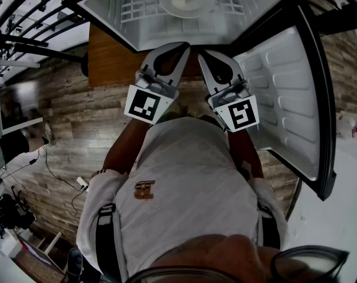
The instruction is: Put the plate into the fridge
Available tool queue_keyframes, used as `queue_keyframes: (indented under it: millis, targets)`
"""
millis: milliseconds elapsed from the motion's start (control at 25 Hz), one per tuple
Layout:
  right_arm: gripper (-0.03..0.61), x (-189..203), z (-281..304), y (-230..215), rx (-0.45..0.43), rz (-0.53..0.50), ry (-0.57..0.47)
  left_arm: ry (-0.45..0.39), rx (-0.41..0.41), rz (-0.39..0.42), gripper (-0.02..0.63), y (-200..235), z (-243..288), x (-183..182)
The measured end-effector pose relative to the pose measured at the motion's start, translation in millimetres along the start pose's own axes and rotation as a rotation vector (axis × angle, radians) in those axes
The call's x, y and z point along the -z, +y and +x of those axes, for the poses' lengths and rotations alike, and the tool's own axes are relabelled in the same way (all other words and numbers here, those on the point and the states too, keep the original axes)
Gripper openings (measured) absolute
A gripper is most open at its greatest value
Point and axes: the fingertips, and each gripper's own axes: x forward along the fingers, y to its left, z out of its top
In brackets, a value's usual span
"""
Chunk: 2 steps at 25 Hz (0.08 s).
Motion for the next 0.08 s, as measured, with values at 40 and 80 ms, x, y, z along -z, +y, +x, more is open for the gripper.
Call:
queue_keyframes:
  millis: [40,80]
  targets:
    - [0.032,-0.3,0.2,-0.1,0.0,-0.001,-0.001,0.001,0.001,0.001,0.018,0.1,0.0,0.0]
    - [0.032,-0.6,0.4,-0.2,0.0,-0.002,-0.001,0.002,0.002,0.002,0.018,0.1,0.1,0.0]
